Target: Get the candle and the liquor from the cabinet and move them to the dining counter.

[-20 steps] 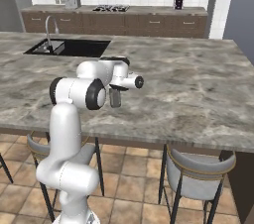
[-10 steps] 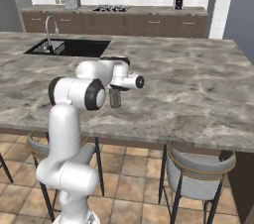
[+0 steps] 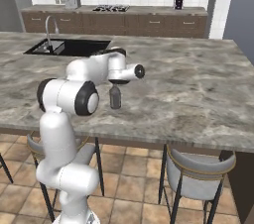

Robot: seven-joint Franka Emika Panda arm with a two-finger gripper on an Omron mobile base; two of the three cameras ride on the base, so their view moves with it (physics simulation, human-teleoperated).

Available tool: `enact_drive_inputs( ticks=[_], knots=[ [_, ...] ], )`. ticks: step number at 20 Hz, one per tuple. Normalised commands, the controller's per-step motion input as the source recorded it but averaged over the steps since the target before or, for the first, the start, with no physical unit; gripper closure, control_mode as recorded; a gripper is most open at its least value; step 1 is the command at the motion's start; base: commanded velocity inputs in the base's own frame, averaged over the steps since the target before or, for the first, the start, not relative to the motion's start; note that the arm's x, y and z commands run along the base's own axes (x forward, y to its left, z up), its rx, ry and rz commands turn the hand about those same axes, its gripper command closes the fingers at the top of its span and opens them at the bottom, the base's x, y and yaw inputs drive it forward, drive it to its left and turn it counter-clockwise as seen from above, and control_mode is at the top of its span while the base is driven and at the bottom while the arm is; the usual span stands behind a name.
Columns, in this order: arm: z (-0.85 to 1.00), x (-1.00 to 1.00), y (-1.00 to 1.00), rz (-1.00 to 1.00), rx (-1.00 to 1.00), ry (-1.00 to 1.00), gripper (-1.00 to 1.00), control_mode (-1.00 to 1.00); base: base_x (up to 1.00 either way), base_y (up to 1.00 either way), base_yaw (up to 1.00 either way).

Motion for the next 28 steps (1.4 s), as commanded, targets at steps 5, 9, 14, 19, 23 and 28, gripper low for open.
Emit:
enact_drive_inputs(
  ticks=[5,9,14,19,23,28],
  knots=[
    [0.81,-0.28,0.04,-0.26,-0.04,0.14,-1.00,-1.00,0.00,0.00,0.00],
    [0.64,-0.26,0.01,-0.30,-0.07,0.18,-1.00,-1.00,0.00,0.00,0.00],
    [0.76,-0.51,0.00,-0.31,-0.12,0.04,-1.00,-1.00,0.00,0.00,0.00],
    [0.60,-0.67,0.00,-0.27,-0.07,0.10,-1.00,-1.00,0.00,0.00,0.00],
    [0.52,-0.91,0.00,-0.25,-0.02,0.19,-1.00,-1.00,0.00,0.00,0.00],
    [0.51,-0.95,0.00,-0.15,0.00,0.16,-1.00,-1.00,0.00,0.00,0.00]
  ],
)
